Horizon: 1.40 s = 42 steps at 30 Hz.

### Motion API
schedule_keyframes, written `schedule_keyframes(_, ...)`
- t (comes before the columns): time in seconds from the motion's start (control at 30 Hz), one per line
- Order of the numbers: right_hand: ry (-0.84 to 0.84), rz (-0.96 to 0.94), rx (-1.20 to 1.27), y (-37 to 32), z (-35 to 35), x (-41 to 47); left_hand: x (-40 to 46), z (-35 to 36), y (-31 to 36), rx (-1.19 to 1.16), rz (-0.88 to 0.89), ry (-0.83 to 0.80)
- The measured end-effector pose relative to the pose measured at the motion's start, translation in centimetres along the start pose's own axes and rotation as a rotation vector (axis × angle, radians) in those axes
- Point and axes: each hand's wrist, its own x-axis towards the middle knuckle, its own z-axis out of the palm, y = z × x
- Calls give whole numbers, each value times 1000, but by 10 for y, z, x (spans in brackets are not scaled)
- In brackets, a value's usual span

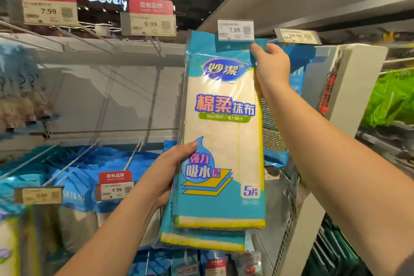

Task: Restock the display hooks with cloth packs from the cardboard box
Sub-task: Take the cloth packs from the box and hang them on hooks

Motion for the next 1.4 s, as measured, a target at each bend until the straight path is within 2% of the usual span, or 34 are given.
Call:
schedule_keyframes(0.23, -52, 62, 80, -1, 5, 17, 4, 12, 6, -6, 44, 28)
schedule_keyframes(0.53, -57, 255, 308, 1, 4, 24, 5, 16, 13, 6, 28, 45)
schedule_keyframes(0.7, -53, 343, 299, -1, 8, 25, 5, 19, 15, 18, 21, 85)
schedule_keyframes(0.97, -64, 158, -66, 2, -3, -8, 18, 20, 14, -19, -9, 130)
schedule_keyframes(1.17, -261, 49, -332, 29, -22, -80, 31, 23, 16, -44, -7, 102)
schedule_keyframes(1.4, -403, 23, -558, 35, -13, -77, 30, 8, 17, 3, 32, 65)
